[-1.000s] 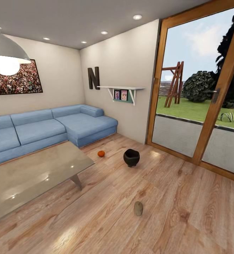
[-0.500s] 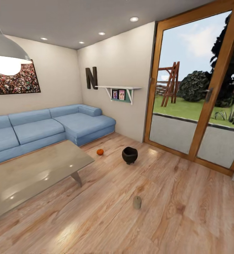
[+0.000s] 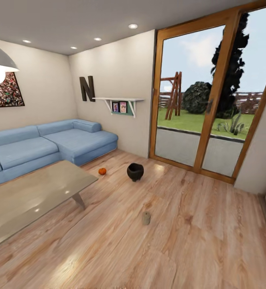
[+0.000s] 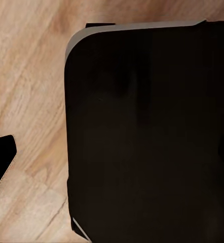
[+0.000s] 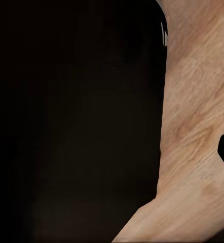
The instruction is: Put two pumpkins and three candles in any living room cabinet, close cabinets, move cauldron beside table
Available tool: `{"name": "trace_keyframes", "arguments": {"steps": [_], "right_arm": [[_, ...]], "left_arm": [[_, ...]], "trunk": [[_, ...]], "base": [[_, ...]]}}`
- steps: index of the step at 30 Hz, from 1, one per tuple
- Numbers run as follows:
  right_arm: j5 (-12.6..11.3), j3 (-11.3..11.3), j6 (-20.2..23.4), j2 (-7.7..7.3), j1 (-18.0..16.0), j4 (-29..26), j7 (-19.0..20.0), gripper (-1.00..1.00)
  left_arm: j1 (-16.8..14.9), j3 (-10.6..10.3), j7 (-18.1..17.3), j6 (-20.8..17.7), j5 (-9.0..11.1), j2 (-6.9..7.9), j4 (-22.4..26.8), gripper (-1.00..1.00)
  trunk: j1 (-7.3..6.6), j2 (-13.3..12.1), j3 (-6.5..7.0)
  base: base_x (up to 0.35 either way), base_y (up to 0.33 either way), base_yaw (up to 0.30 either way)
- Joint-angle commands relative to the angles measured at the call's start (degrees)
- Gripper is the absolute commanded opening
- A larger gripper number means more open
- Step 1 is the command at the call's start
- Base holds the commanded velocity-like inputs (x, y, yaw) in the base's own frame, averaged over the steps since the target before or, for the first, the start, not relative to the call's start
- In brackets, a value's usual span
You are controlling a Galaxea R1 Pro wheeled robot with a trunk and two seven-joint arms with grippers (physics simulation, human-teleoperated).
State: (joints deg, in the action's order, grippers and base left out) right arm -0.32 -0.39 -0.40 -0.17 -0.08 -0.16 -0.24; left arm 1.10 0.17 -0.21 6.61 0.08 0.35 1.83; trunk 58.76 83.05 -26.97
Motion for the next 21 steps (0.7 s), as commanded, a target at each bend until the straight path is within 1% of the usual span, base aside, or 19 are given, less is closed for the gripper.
{"name": "trace_keyframes", "arguments": {"steps": [1, 6, 11, 21], "right_arm": [[-0.06, -0.06, -0.04, 0.00, -0.01, -0.02, -0.02, 1.00], [-0.12, -0.13, -0.04, -0.08, -0.01, -0.02, -0.02, 1.00], [-0.12, -0.13, -0.04, 0.04, -0.01, -0.02, 0.05, 1.00], [-0.06, -0.08, -0.06, 0.07, -0.01, -0.02, 0.09, 1.00]], "left_arm": [[0.05, 0.01, -0.01, 0.07, 0.01, 0.01, 0.10, 1.00], [0.05, 0.01, 0.03, 0.07, 0.00, 0.02, 0.10, 1.00], [0.05, 0.01, 0.03, 0.07, 0.01, 0.03, 0.10, 1.00], [0.05, -0.13, 0.07, 0.02, -0.07, 0.19, 0.08, 1.00]], "trunk": [[-0.03, 0.03, -0.03], [-0.03, 0.03, -0.03], [-0.03, 0.03, -0.03], [-0.03, 0.03, -0.03]], "base": [[-0.295, 0.179, -0.276], [-0.260, 0.164, -0.278], [-0.195, 0.101, -0.289], [-0.030, 0.010, -0.293]]}}
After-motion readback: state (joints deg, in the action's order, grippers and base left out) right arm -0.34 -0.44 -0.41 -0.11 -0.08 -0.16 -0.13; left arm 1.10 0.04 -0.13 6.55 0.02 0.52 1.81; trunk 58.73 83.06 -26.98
